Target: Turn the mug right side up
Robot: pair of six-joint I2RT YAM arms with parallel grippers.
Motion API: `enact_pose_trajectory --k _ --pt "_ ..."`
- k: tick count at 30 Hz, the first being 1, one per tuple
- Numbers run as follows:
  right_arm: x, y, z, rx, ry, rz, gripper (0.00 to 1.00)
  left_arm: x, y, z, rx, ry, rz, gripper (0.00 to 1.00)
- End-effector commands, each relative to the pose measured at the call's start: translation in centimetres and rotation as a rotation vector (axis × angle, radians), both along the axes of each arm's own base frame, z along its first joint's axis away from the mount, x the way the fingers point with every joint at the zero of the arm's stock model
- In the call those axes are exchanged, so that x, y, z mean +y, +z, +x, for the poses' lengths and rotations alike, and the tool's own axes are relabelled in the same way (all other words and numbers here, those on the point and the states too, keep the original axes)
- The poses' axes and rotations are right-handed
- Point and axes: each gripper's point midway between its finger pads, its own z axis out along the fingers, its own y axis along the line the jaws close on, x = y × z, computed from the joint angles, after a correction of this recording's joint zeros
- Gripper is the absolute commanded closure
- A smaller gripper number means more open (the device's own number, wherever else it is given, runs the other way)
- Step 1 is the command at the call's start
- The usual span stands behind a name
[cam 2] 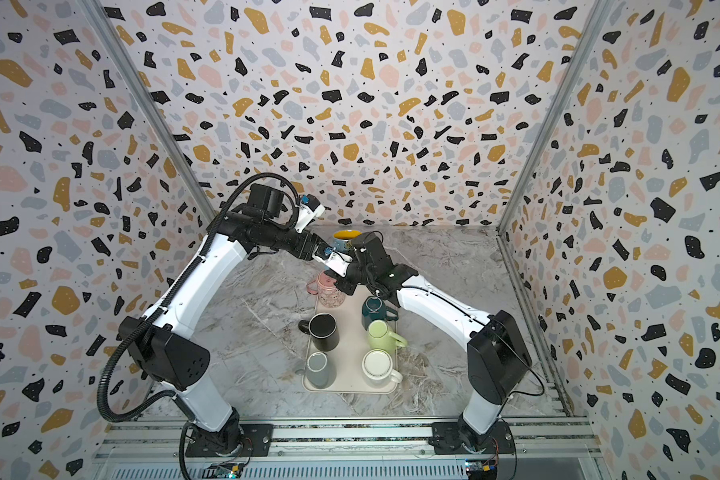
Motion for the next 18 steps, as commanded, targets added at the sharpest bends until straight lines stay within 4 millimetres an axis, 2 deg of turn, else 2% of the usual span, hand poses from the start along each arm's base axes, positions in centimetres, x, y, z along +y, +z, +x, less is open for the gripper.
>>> enact_pose_trajectory --k 1,12,18 --pt "2.2 8.2 -0.4 -0.211 0.056 0.167 1.0 -2.5 0.2 -1.8 0.024 -0.085 -0.058 0.42" --pt "1.9 9.4 -0.7 -0.229 0.047 0.219 1.0 -2.9 0.9 -2.3 0.026 -0.087 -0.116 0.38" --pt "1.7 10.1 -0.9 -0.218 0.049 0.257 1.0 -3.1 2.1 -3.0 0.012 -0.095 -0.163 0.38"
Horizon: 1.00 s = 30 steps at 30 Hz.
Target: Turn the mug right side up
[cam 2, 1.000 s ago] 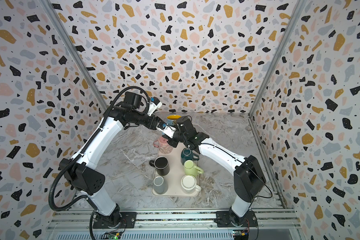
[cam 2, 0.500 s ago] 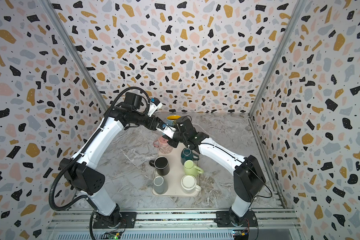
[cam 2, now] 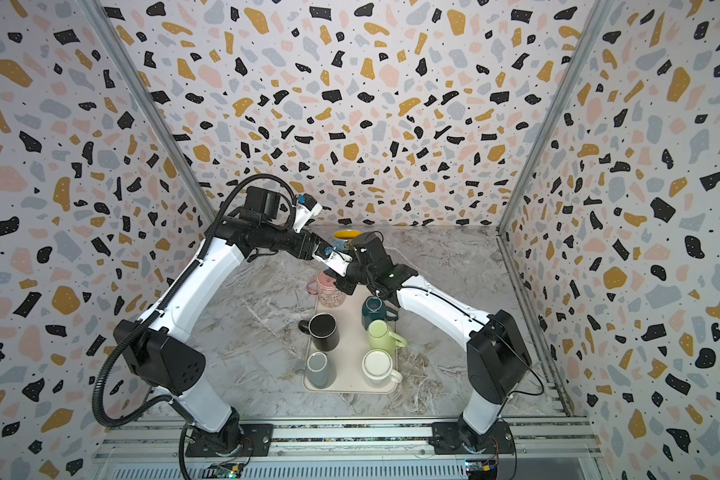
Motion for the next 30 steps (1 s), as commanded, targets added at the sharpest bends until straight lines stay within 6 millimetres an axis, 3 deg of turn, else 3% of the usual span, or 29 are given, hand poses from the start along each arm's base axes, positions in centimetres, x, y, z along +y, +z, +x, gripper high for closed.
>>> enact_pose_trajectory --k 1,8,30 --pt "1.3 10.0 -1.0 -0.218 0.041 0.237 1.0 -3.0 1.6 -3.2 0.03 -0.117 -0.102 0.38" --pt "1.2 10.5 -1.2 -0.217 0.047 0.252 1.0 -3.0 1.7 -3.8 0.036 -0.12 -0.109 0.4" --pt "0.6 12.7 -2.1 -0.197 0.092 0.322 1.0 -3.7 -1.2 -3.9 0.094 -0.069 -0.022 0.43"
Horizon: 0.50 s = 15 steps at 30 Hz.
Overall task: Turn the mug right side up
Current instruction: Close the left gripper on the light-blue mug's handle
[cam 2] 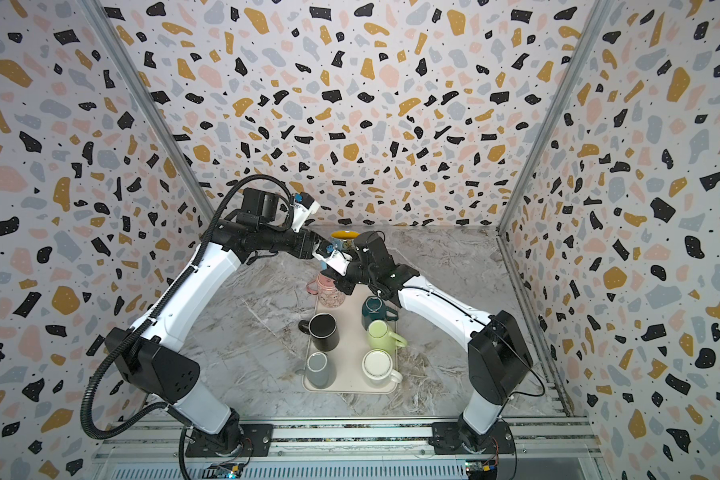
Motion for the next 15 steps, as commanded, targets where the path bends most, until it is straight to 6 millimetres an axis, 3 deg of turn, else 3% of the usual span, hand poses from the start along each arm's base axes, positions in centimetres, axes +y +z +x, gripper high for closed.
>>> enact_pose_trajectory --k 1,15 --pt "0.1 12.3 -1.3 -0.239 0.032 0.276 1.0 -3.5 -2.0 -3.4 0.104 -0.116 -0.012 0.43" --pt "-0.7 13.2 -1.6 -0.242 0.022 0.298 1.0 -3.5 -0.2 -1.0 0.078 0.015 -0.08 0.43"
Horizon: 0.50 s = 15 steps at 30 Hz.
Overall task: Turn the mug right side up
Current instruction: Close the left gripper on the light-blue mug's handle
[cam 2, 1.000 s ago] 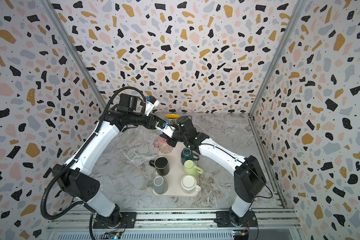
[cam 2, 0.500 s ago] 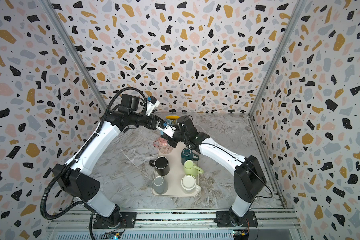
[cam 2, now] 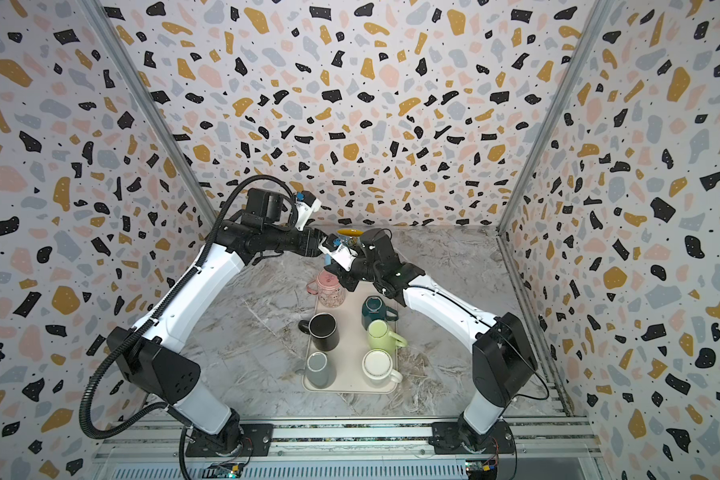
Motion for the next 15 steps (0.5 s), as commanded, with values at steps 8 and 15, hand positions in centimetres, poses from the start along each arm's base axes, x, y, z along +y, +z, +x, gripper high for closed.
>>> enact_pose_trajectory --k 8,15 --pt "0.6 12.6 -1.9 -0.283 0.052 0.269 1.0 -3.2 -0.6 -1.9 0.062 -0.077 -0.069 0.45" --pt "0.3 13.3 -1.6 -0.269 0.042 0.297 1.0 -2.8 -1.1 -2.4 0.065 -0.067 -0.07 0.44"
